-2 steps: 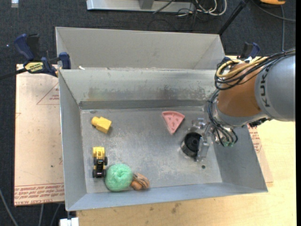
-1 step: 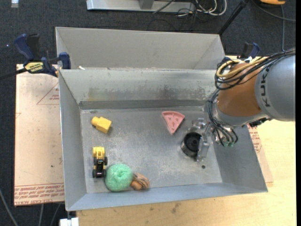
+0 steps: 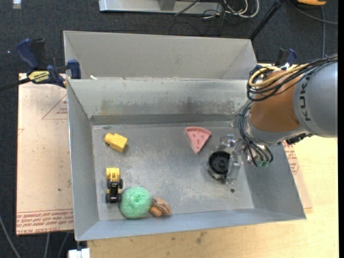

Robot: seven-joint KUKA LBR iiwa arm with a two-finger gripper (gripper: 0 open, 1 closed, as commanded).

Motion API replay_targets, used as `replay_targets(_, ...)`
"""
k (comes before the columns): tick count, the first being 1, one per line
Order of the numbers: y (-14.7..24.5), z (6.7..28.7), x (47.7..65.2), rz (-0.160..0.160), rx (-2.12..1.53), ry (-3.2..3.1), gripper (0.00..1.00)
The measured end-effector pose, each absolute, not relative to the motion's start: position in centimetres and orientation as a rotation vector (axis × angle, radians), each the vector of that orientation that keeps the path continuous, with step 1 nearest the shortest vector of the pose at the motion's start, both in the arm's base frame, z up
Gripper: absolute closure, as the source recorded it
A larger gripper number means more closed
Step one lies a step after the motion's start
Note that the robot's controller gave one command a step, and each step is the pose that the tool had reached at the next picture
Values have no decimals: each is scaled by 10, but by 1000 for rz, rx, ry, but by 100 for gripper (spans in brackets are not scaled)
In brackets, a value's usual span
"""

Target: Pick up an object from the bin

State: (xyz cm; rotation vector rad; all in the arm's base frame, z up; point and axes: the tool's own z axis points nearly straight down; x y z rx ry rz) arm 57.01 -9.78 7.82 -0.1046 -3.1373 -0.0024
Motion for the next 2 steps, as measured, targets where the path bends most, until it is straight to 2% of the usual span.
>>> replay_targets(2,-98,117,570,-3,-104,-3138,100)
